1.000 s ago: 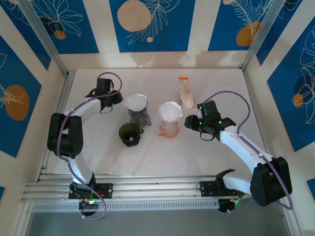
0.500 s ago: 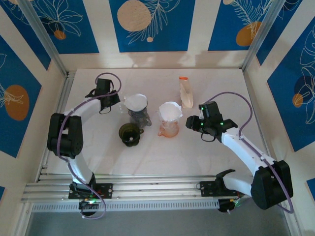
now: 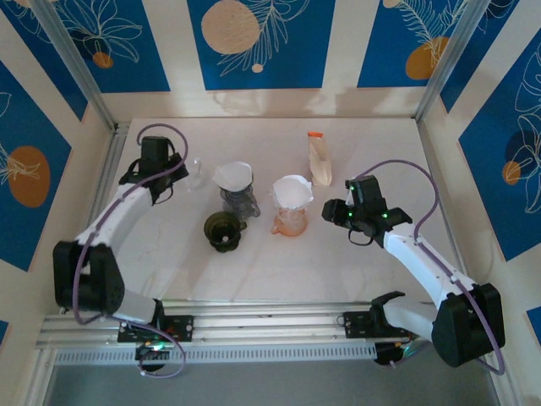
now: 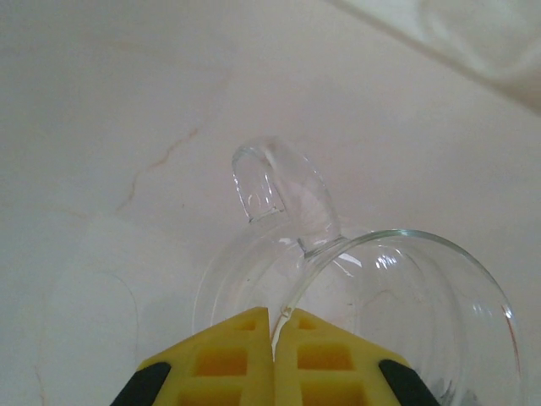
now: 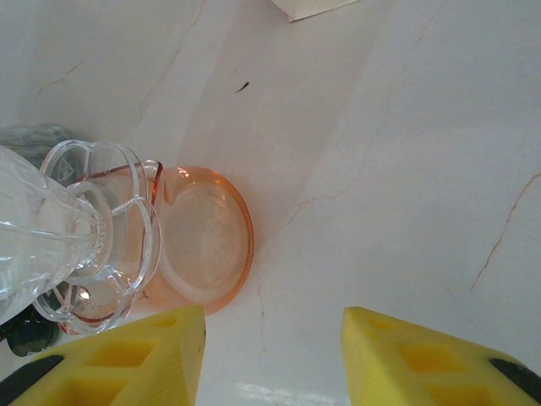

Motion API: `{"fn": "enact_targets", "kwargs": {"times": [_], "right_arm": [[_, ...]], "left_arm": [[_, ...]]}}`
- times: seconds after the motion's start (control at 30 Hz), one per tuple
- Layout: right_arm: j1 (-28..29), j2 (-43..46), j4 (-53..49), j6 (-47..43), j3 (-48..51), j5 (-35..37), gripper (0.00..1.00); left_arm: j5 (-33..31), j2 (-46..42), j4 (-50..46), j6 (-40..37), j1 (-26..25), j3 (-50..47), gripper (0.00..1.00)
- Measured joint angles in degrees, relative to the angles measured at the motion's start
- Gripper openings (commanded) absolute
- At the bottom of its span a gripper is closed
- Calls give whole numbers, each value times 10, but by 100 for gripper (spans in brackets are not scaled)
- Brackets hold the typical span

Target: Place the coffee filter in the dripper

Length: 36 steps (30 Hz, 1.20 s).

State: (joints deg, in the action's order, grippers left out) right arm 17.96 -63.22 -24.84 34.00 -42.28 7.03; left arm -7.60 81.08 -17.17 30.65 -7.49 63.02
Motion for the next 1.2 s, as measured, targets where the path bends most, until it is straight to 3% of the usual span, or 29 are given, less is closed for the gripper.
{"fn": "enact_targets", "kwargs": {"times": [0.33,0.5,0.63,0.87,0.93,1.2], "right_arm": [[-3,9,-1,0,0,0,47],[-4,12,-1,0,0,0,47],[-4,12,-1,0,0,0,47],[-4,12,-6,1,0,0,47],[-4,12,-8,2,0,0,47],[-4,32,-20,2,0,0,47]], "left_arm": [[34,-205,-48,2,-18,-49,0],[50,-297,-104,2,-117,-67,0],[46,-330,-138,-2,-235,-67,0],[39,-287,-163,8,-421,-92,0],[43,-252,-150,14,-451,-112,0],[65,-105,-79,38,-487,-195,0]]}}
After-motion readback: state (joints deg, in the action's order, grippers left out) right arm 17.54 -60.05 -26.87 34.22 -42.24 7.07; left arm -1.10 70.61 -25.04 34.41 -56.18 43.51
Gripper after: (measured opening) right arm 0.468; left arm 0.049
